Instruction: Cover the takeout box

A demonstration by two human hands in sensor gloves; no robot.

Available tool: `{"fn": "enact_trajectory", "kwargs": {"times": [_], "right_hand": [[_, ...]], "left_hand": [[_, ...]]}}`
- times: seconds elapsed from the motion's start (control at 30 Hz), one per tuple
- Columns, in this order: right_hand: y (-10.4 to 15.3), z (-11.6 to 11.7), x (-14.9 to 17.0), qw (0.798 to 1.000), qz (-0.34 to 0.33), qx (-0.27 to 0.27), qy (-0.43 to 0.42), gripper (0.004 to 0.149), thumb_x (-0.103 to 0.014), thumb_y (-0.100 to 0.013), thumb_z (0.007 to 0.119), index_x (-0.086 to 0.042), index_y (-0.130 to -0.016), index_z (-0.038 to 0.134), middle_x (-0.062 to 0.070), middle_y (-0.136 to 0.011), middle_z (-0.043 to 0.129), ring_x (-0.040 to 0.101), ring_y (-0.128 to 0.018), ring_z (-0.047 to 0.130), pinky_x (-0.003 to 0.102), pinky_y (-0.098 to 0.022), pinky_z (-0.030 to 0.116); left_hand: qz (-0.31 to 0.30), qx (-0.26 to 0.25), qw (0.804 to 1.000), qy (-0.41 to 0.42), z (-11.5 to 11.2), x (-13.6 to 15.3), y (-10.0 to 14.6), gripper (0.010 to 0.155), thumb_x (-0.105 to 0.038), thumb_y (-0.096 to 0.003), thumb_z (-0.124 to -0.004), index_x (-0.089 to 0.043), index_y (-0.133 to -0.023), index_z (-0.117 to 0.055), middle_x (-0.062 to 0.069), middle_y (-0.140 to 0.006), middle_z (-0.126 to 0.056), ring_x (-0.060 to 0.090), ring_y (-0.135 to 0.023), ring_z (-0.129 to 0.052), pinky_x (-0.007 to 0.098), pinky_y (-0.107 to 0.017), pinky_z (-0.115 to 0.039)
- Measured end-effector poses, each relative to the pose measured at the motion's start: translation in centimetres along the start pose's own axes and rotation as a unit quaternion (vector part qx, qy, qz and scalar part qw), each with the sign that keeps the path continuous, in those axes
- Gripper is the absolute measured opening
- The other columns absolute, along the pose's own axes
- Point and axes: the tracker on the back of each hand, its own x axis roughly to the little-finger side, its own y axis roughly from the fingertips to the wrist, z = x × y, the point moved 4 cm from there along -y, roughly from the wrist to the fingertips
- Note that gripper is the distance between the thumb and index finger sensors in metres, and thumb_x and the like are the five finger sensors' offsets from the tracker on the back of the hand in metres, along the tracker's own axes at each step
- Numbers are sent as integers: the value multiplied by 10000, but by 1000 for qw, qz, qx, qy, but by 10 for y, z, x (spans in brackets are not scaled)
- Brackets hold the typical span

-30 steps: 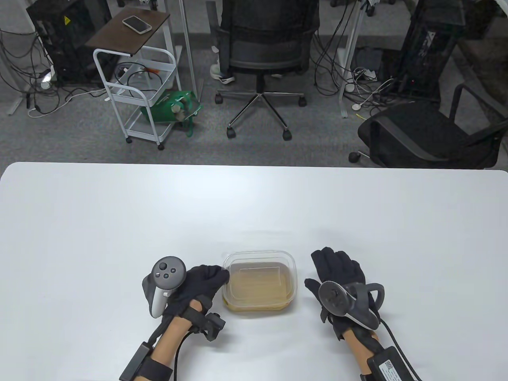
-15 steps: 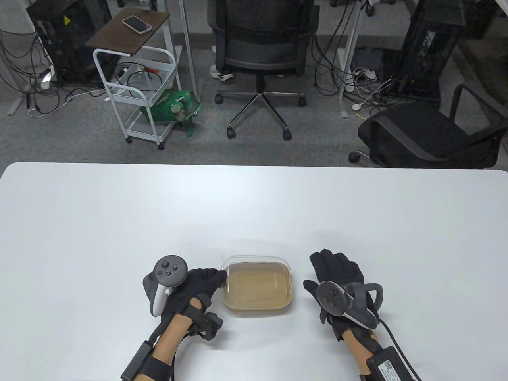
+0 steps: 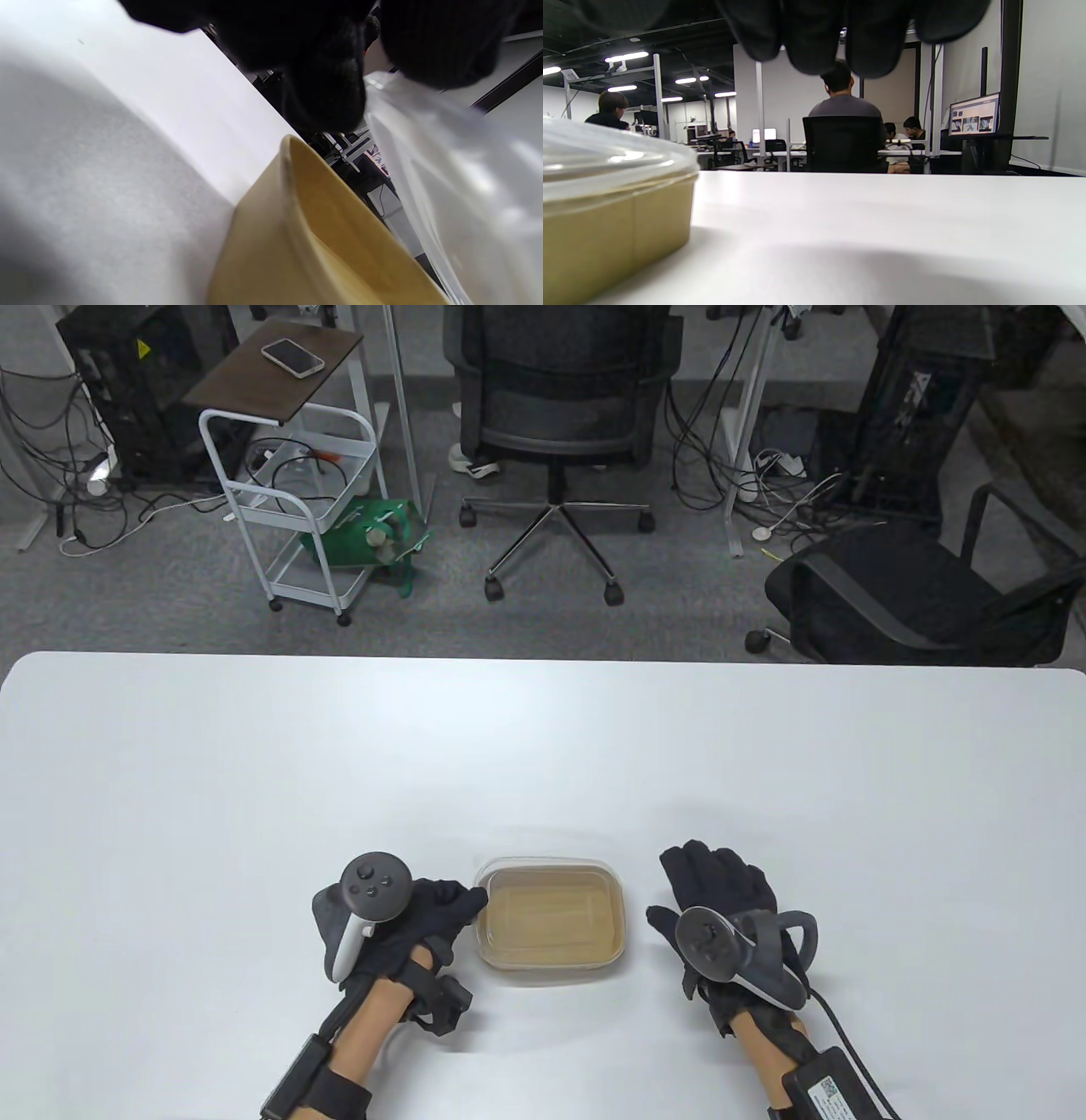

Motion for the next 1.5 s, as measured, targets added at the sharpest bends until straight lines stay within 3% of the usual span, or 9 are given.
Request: {"fn": "enact_trajectory", "kwargs": {"times": [0.3, 0.4, 0.53, 0.6, 0.67, 0.8, 1.03, 1.5], "right_hand": [[1, -2, -4, 1000, -3, 3, -7, 696, -560, -417, 631, -214, -1019, 579, 69, -1085, 635, 458, -950, 646, 647, -637, 565], [1, -7, -13, 1000, -13, 1, -18, 683, -549, -435, 598, -222, -1032, 544, 62, -1116, 571, 445, -996, 569, 643, -665, 524], [-4, -8, -40, 998, -39, -10, -48, 684, -525, -456, 554, -214, -1058, 460, 62, -1155, 444, 424, -1046, 425, 623, -699, 412], [-10, 0, -56, 997, -56, -30, -54, 681, -504, -458, 541, -202, -1059, 435, 70, -1158, 407, 420, -1050, 384, 607, -700, 377], [-17, 10, -72, 995, -65, -54, -57, 675, -487, -461, 527, -199, -1061, 409, 72, -1162, 369, 413, -1054, 342, 591, -701, 342], [-34, 39, -95, 991, -56, -101, -64, 671, -464, -464, 506, -191, -1062, 371, 87, -1162, 316, 399, -1050, 246, 571, -693, 287], [-47, 82, -97, 982, -18, -175, -73, 670, -446, -474, 483, -186, -1065, 304, 104, -1160, 235, 386, -1036, 161, 563, -687, 240], [-42, 97, -95, 978, -16, -194, -78, 682, -465, -480, 443, -199, -1065, 214, 91, -1157, 144, 388, -1035, 92, 574, -684, 189]], "left_hand": [[18, -61, 993, -103, 18, -5, 7, 530, -628, -322, -731, -250, -621, -952, -19, -429, -895, 254, -321, -810, 510, -309, -698], [-8, -79, 990, -117, 21, -16, 15, 570, -627, -336, -708, -261, -734, -887, -22, -530, -869, 252, -397, -800, 507, -362, -688], [-69, -75, 984, -146, 7, -42, 27, 726, -637, -367, -643, -278, -997, -616, 26, -957, -663, 335, -776, -696, 581, -596, -591], [-86, -53, 979, -174, -6, -54, 29, 753, -629, -382, -597, -301, -1051, -491, 14, -1135, -469, 357, -988, -559, 641, -695, -495], [-101, -25, 970, -218, -22, -66, 28, 753, -626, -392, -542, -341, -1072, -388, -27, -1198, -316, 333, -1131, -389, 685, -750, -398], [-88, 28, 962, -258, -50, -75, 15, 720, -600, -403, -440, -398, -1069, -254, -94, -1203, -151, 227, -1193, -117, 697, -782, -231], [-57, 63, 965, -248, -78, -61, -3, 685, -552, -416, -420, -411, -1057, -223, -144, -1186, -92, 149, -1173, -25, 673, -776, -138], [-46, 93, 968, -229, -90, -52, -4, 688, -545, -421, -402, -422, -1037, -120, -155, -1164, 6, 137, -1133, 94, 638, -761, -44]]}}
